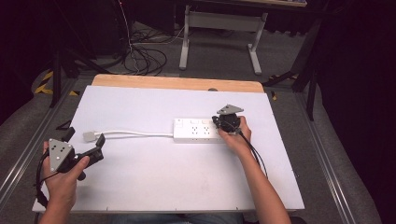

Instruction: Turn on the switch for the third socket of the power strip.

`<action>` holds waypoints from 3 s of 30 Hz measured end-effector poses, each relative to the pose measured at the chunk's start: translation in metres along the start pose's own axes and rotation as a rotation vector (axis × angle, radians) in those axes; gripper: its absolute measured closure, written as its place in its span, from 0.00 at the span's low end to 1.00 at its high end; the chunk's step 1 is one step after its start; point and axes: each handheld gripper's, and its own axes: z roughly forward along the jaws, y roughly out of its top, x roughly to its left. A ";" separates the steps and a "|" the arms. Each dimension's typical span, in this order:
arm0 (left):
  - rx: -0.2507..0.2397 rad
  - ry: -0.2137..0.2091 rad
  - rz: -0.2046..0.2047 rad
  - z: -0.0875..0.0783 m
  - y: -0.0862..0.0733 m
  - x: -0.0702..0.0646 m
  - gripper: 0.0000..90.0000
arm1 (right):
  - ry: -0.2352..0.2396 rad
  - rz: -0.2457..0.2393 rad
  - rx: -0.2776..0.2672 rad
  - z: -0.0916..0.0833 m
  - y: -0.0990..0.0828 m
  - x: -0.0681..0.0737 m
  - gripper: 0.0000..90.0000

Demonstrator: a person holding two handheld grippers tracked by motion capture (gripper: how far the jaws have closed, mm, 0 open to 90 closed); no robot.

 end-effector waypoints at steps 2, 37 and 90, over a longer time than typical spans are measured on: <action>0.001 -0.001 0.003 0.000 0.000 0.000 0.04 | 0.002 0.002 -0.002 0.000 0.000 0.000 1.00; 0.003 -0.007 -0.003 0.002 0.000 -0.001 0.04 | -0.009 0.040 -0.116 -0.017 0.004 -0.005 1.00; 0.006 -0.024 0.001 0.007 0.001 -0.003 0.04 | 0.020 0.101 -0.211 -0.057 0.001 -0.003 0.72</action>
